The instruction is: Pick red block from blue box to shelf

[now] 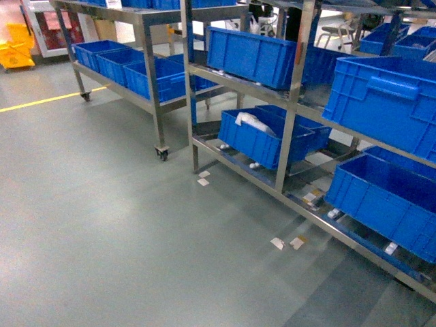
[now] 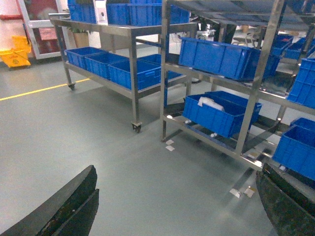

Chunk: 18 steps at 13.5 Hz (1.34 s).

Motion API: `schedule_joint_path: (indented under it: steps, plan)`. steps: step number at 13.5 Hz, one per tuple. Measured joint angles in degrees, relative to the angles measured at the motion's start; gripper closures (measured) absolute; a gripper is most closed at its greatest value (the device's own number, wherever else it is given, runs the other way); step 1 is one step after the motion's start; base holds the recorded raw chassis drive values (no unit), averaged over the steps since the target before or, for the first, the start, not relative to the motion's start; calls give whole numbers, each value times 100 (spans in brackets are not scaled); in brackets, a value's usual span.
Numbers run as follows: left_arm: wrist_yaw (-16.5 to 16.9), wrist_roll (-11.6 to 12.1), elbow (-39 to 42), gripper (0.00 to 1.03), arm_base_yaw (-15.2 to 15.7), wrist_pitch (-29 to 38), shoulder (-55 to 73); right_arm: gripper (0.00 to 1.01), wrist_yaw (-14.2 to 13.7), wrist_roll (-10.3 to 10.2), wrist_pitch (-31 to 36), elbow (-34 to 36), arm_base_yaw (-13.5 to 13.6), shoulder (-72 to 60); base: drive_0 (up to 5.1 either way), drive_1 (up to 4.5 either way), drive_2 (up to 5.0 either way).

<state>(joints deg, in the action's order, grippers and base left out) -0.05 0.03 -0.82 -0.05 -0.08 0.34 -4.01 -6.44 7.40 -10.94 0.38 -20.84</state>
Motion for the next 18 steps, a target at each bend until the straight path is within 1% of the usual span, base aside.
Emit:
schedule_joint_path:
  steps: [10, 18]
  plan:
    - [-4, 0, 0, 5, -2, -24, 0, 73, -2, 0, -26, 9, -2, -7, -4, 407, -414]
    - [0, 0, 0, 5, 0, -13, 0, 73, -2, 0, -17, 9, 0, -7, -6, -6, -6]
